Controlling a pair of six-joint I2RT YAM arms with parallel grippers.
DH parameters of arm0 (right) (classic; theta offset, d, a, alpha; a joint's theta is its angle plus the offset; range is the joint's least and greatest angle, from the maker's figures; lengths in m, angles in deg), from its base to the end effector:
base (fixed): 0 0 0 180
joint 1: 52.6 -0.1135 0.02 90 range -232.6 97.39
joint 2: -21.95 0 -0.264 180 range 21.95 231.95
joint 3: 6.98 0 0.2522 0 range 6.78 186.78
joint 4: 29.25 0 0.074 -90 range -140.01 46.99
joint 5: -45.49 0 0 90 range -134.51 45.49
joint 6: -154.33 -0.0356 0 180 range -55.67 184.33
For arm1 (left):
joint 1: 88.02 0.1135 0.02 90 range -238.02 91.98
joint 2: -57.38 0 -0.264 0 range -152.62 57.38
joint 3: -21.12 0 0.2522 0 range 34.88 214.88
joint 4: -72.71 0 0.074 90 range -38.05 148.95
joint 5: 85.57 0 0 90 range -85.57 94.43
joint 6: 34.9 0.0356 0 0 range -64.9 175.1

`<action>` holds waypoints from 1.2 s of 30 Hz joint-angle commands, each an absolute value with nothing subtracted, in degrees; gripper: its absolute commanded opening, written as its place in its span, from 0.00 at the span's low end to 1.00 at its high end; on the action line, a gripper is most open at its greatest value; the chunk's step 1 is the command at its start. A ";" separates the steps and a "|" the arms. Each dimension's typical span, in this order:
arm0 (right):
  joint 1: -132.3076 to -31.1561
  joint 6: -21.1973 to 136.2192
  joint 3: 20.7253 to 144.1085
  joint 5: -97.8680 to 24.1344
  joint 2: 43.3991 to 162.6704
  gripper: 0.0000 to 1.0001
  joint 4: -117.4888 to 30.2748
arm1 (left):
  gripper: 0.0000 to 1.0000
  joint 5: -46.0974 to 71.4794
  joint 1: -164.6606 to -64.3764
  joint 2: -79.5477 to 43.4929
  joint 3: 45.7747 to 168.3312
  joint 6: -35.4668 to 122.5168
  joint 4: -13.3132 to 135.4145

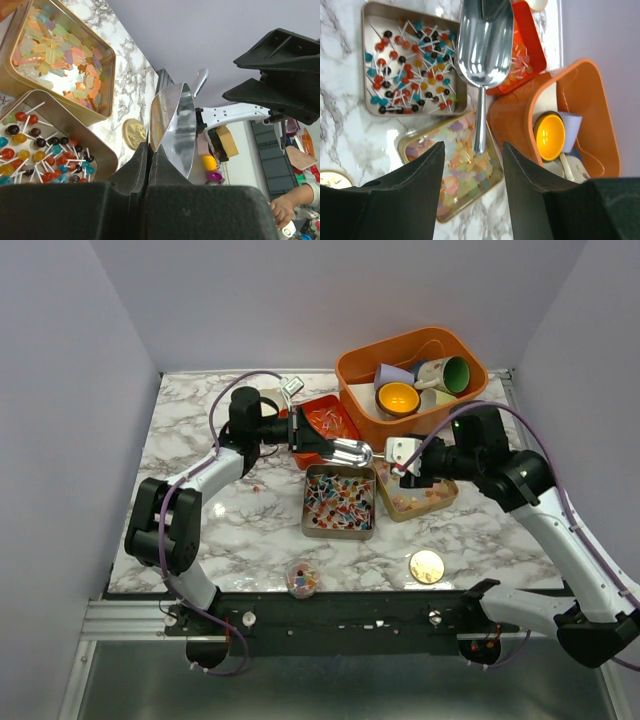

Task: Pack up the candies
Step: Adjust the spatula.

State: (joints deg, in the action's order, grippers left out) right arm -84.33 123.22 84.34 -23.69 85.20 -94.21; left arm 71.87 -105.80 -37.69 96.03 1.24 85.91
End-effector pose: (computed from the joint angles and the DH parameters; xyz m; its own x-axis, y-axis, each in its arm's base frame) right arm 0.1715 0.1209 0.4035 0.3641 -0.7158 -0.5959 -0.8160 0.0632 -0.5745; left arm 0.3395 -0.1434 0.2789 -0.8676 -0.0472 -0.4950 0.4907 0.0803 -0.8676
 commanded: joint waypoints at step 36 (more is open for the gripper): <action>-81.78 124.44 87.11 -16.03 97.62 0.10 -93.19 | 0.02 74.84 -105.86 -36.05 95.26 0.26 87.43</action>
State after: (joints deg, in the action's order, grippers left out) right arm -82.12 122.87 84.45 -14.57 95.56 -90.21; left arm 73.77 -105.71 -36.51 94.54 0.63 86.17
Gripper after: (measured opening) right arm 0.196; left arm 0.022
